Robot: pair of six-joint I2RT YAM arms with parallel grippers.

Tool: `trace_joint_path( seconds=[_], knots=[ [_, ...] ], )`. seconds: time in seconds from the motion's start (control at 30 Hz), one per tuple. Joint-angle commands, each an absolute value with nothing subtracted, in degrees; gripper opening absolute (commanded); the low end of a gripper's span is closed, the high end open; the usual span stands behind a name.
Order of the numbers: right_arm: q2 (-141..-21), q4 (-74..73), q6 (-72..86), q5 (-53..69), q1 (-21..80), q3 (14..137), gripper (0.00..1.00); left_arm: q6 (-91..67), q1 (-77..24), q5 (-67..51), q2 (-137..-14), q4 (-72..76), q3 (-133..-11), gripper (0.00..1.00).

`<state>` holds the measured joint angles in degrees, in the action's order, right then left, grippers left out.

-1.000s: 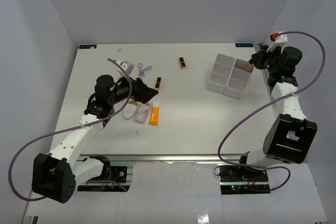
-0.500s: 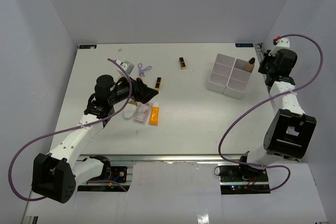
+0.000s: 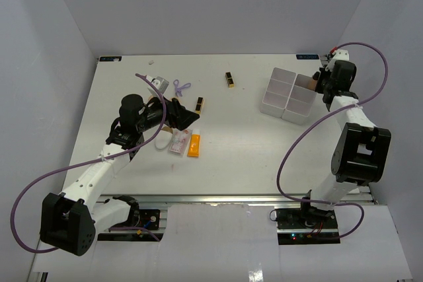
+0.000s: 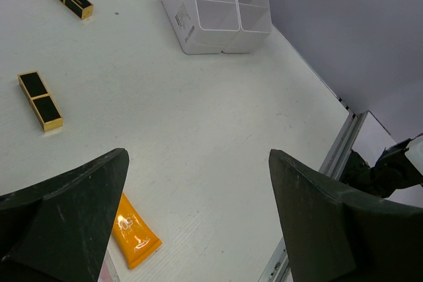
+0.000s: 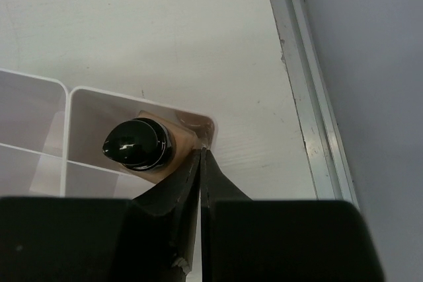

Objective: Organize the makeup

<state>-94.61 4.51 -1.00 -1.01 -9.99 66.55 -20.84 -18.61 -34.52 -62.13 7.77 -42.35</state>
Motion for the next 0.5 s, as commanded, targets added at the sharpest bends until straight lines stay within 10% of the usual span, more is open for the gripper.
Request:
trace_joint_path(
  seconds=[0.0, 0.47],
  knots=[
    [-94.38, 8.97, -3.35, -4.87, -7.35, 69.90, 0.08, -20.48, -18.98, -35.02, -61.61, 8.35, -42.87, 0.98],
    [-93.73, 10.20, -5.62, -6.60, -3.61, 70.06, 0.08, -20.48, -18.90, -35.16, -61.52, 8.35, -42.98, 0.98]
  ],
)
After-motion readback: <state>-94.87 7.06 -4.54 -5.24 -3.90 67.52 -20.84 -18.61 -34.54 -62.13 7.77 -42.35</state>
